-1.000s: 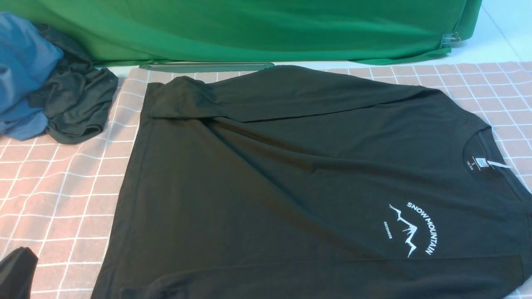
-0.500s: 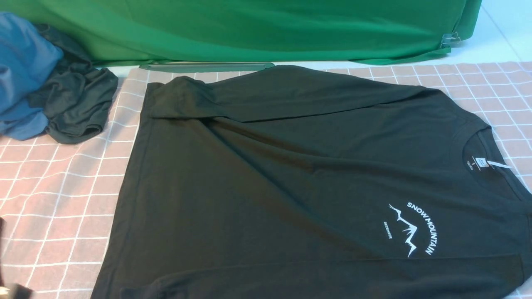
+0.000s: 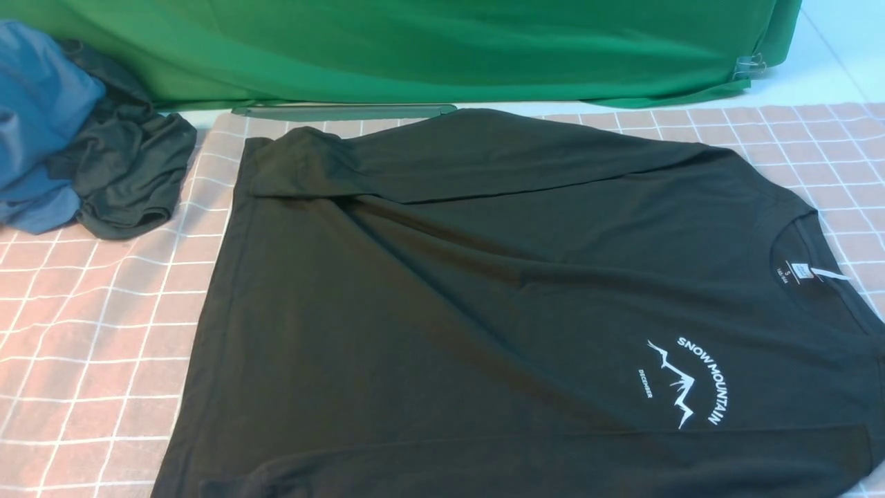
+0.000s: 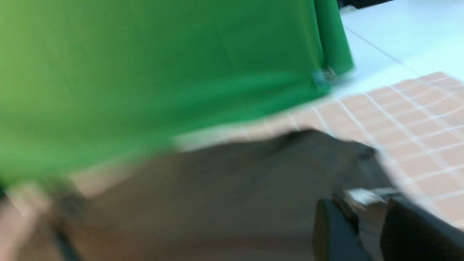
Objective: Fold a long-sleeved shirt over a pink coffee tablecloth.
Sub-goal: 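Grasp the left edge of the dark T-shirt lying flat on the table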
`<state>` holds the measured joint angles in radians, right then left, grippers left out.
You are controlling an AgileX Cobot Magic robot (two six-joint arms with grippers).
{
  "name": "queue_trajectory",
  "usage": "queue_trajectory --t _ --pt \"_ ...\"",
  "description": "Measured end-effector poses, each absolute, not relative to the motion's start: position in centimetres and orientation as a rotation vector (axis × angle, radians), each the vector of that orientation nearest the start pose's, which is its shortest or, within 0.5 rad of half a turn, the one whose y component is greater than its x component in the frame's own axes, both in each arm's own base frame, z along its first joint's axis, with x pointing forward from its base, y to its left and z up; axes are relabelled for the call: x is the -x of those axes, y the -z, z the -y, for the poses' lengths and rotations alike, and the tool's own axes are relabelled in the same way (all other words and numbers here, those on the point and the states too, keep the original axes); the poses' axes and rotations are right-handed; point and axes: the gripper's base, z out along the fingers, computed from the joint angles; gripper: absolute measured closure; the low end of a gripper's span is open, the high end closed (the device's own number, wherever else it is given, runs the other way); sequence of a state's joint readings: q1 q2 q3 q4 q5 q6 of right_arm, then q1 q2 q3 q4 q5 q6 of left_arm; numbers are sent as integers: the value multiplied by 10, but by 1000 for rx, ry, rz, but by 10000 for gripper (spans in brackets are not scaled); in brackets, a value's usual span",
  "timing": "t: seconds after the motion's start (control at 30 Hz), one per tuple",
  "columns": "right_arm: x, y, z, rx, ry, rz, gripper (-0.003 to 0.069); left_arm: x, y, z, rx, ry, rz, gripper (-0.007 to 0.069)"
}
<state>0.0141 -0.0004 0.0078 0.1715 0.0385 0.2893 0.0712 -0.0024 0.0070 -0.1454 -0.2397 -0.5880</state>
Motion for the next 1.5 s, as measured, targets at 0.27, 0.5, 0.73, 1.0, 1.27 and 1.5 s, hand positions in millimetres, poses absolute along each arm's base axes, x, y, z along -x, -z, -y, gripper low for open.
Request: queue_trajectory --t 0.27,0.5,0.73,1.0,1.27,1.5 --pt "-55 -221 1 -426 -502 -1326 424 -39 -259 -12 568 763 -820 611" --pt "-47 -272 -1 -392 -554 -1278 480 -56 -307 -2 675 666 -1358 611" --pt "-93 -351 -11 -38 -213 -1766 619 -112 -278 8 582 416 -2267 611" --pt "-171 -326 -33 233 -328 -2347 620 -152 -230 21 443 428 -2720 613" --pt "-181 -312 -39 319 -396 -2395 620 -154 -216 50 278 296 -2836 613" --pt "-179 -296 -38 324 -389 -2421 620 -176 -218 57 246 181 -2838 610"
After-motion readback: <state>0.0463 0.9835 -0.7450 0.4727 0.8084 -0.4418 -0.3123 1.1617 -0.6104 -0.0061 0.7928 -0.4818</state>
